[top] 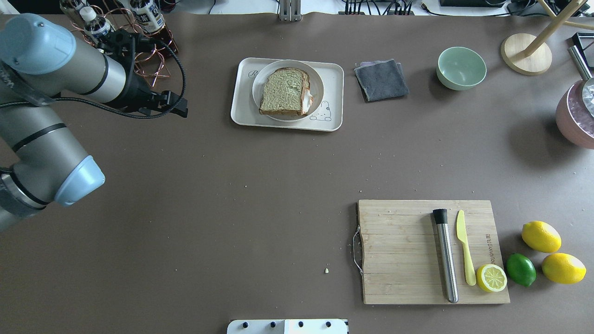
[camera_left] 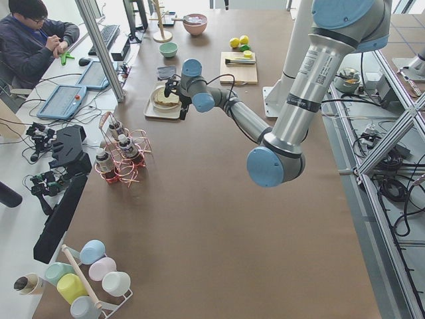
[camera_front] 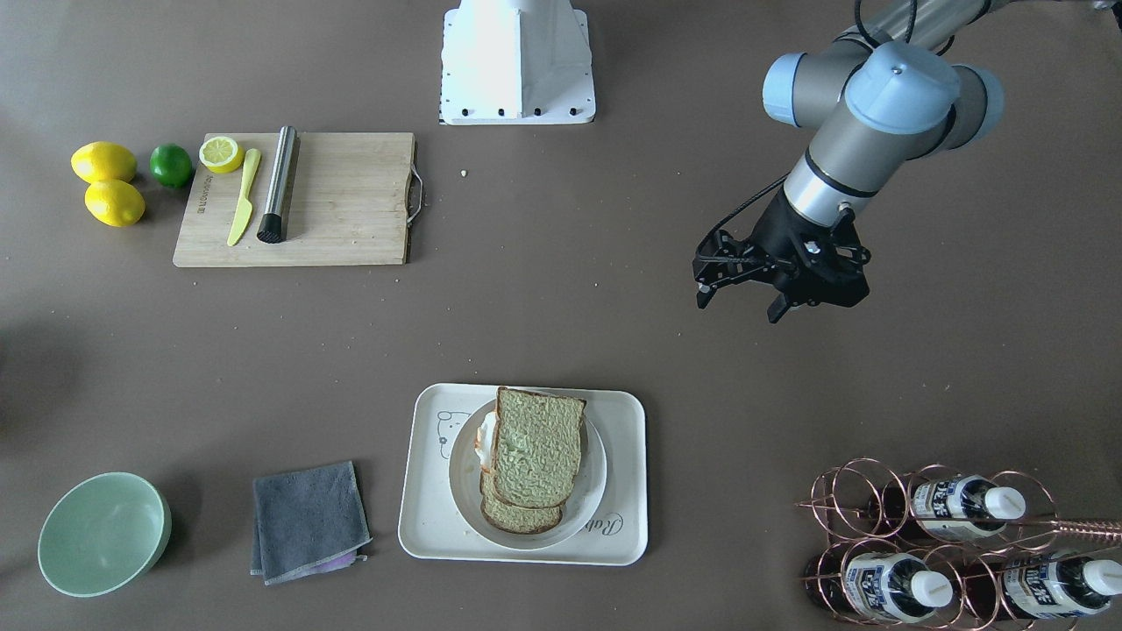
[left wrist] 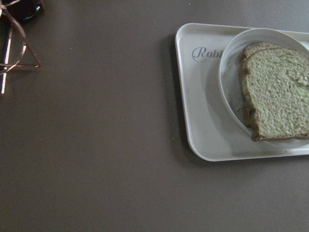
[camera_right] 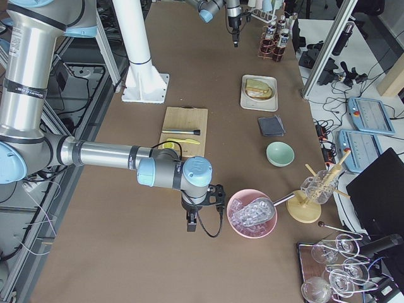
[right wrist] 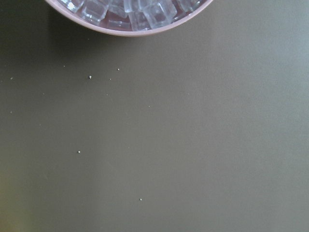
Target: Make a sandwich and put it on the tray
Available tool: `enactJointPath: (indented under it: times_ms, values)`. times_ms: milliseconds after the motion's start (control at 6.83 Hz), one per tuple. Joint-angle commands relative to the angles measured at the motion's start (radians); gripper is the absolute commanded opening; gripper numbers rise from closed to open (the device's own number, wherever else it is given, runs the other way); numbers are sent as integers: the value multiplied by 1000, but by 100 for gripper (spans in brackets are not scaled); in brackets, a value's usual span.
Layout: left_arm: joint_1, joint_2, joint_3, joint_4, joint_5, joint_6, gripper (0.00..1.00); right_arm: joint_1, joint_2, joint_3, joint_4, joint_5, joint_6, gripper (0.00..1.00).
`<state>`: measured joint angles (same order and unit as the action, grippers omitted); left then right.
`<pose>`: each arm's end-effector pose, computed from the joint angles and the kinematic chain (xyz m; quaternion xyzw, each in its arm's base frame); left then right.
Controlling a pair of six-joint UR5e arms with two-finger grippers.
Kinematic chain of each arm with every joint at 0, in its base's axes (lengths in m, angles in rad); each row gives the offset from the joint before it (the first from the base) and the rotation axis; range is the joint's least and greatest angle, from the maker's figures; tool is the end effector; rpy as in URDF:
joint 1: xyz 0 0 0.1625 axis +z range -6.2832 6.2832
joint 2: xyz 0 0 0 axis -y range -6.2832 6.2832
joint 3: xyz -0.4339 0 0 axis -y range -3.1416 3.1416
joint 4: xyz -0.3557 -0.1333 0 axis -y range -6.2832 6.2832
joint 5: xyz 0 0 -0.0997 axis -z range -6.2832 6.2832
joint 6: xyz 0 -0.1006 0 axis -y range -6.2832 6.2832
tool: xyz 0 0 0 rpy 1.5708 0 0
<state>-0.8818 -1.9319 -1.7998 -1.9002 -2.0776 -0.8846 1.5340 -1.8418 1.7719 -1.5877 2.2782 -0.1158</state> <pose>0.3031 -0.5008 0.3445 0.1442 0.4628 0.0260 0.8743 0.0557 -0.3336 0.6902 -0.0270 -0.3474 -0.0565 0.9356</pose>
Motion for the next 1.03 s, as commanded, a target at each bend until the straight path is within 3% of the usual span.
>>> enactJointPath:
  times_ms: [0,293,439,732,879]
  values:
    - [-163,178,-79,62,-115,233,98,0,1,0,0,0,2,100]
    - [-369,366,-82,62,-186,562,98,0,10,0,-8,-2,10,100]
    - [-453,407,-64,79,-215,701,98,-2,16,18,-30,3,43,100]
    - [-622,419,-59,298,-213,1012,98,-5,50,43,-92,4,163,100]
    - [-673,442,-32,321,-205,1133,98,-5,47,43,-92,3,163,100]
